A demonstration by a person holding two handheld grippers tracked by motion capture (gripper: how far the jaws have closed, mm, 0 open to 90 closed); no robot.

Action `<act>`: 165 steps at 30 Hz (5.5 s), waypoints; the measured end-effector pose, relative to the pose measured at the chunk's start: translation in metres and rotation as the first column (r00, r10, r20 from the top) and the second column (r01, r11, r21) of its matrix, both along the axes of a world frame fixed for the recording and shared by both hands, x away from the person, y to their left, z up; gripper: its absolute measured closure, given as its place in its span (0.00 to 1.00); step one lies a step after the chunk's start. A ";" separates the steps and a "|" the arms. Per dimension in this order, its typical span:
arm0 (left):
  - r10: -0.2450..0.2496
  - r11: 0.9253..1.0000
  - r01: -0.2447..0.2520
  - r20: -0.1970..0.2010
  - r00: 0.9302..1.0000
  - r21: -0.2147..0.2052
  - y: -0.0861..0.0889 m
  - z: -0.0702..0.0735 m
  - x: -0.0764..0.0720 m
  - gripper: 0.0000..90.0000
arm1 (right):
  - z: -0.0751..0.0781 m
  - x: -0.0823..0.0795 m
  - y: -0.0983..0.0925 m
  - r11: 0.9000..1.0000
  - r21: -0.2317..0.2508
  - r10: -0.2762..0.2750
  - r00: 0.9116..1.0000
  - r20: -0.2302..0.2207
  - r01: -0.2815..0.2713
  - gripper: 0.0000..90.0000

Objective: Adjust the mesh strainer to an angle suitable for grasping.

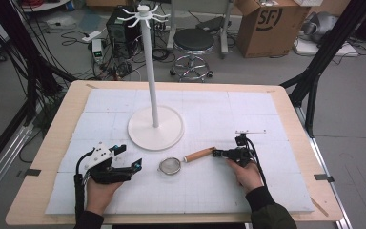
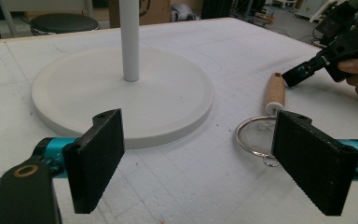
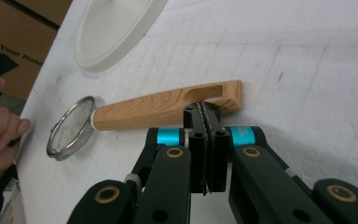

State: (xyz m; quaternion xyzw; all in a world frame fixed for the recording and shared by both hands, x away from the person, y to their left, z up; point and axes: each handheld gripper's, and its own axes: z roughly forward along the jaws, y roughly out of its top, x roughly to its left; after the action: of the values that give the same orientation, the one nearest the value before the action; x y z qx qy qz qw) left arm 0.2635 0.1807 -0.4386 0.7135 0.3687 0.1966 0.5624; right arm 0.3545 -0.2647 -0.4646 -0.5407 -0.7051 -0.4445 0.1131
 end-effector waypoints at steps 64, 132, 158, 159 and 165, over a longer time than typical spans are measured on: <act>-0.004 1.000 0.004 -0.010 1.000 0.010 0.001 0.000 -0.001 0.20 | 0.020 0.000 0.140 0.922 -0.223 0.316 0.948 -0.033 -0.316 1.00; -0.013 1.000 0.013 -0.022 1.000 0.022 -0.002 -0.002 -0.001 0.20 | 0.003 0.028 0.048 0.999 -0.040 0.026 0.998 -0.050 -0.028 1.00; -0.016 1.000 0.017 -0.026 1.000 0.020 -0.001 -0.002 -0.002 0.21 | 0.021 0.016 0.072 0.994 -0.005 0.110 0.994 0.010 -0.110 1.00; -0.017 1.000 0.018 -0.026 1.000 0.021 -0.002 -0.002 -0.002 0.21 | 0.023 0.014 0.076 0.992 -0.008 0.124 0.992 0.013 -0.124 1.00; -0.017 1.000 0.018 -0.029 0.999 0.017 -0.002 -0.003 -0.001 0.21 | 0.031 0.001 0.107 0.975 -0.020 0.222 0.975 0.012 -0.221 1.00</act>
State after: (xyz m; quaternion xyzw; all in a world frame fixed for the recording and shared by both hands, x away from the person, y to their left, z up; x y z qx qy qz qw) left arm 0.2622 0.1788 -0.4412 0.7243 0.3690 0.1844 0.5525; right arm 0.3553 -0.1573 -0.4340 -0.4566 -0.7660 -0.4263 0.1518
